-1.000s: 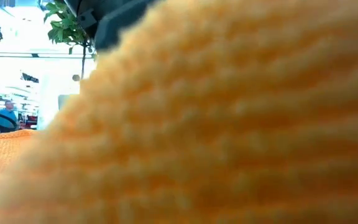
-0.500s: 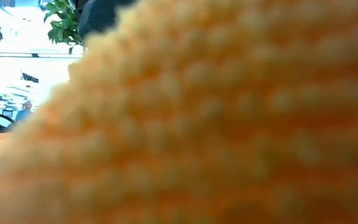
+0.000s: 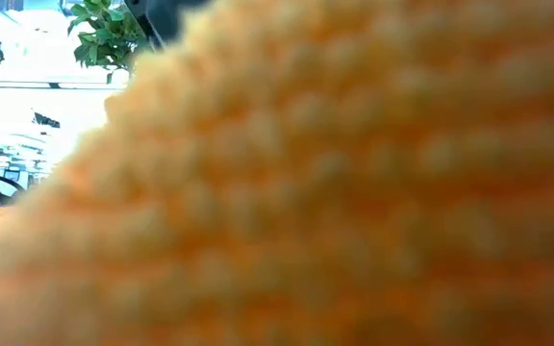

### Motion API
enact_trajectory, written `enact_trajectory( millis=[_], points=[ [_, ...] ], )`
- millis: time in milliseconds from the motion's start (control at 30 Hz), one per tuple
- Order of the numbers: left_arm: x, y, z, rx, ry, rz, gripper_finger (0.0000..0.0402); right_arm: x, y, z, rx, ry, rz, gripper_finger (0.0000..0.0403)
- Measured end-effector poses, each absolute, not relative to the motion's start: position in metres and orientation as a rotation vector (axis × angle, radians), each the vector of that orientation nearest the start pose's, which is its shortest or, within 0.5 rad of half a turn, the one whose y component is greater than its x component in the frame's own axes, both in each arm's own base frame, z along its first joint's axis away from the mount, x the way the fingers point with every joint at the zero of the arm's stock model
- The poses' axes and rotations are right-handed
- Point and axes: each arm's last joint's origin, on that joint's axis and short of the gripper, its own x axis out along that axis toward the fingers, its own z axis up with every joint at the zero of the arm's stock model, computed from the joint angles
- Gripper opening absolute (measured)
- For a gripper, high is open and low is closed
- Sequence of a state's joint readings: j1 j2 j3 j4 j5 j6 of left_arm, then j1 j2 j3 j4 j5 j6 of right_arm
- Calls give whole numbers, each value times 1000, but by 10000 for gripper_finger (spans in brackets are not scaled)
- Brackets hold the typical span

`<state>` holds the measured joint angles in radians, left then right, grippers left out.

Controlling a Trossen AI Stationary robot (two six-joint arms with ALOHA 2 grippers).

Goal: Fold microfiber towels
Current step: Fold the top orange microfiber towel

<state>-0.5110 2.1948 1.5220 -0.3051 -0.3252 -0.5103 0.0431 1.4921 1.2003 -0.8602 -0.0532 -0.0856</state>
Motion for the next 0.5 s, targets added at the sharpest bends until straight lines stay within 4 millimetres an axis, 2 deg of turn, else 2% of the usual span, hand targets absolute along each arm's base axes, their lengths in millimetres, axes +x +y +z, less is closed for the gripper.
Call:
enact_trajectory(
  millis=[500],
  points=[
    [400, -214, 133, -78, 935, 70, 3, 290, 14, 265, -62, 1155, 130, 8]
  ],
)
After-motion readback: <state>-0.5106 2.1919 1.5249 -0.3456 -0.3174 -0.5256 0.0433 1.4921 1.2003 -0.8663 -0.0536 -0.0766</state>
